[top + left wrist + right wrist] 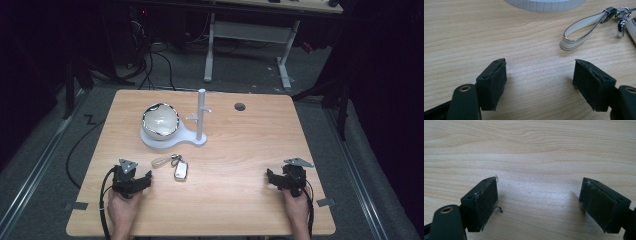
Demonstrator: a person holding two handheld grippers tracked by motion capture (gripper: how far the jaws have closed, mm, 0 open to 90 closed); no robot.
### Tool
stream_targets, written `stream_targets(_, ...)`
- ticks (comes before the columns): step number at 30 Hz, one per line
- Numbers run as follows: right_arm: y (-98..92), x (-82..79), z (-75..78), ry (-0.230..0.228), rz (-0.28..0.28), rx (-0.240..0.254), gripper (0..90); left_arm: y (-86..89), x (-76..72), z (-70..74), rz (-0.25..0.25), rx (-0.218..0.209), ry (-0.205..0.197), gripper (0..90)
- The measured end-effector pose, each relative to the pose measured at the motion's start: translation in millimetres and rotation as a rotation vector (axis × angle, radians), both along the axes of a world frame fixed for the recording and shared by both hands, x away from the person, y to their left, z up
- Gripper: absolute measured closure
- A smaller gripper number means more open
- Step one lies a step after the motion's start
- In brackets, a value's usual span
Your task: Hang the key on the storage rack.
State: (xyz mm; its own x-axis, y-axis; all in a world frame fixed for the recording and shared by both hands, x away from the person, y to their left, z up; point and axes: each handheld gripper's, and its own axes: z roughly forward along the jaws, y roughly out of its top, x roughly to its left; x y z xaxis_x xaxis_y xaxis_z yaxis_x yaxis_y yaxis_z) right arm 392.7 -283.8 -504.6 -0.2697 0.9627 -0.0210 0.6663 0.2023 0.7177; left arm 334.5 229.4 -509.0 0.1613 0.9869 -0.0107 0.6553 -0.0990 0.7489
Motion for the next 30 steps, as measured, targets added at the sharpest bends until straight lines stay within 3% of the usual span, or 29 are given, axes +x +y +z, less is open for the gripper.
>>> stream_targets(30,-0.1,0.0,0.0,-0.001,0.0,-0.001,15.4,-0.1,0.4,-0.1,-0.011,0.003,0.006,23.5)
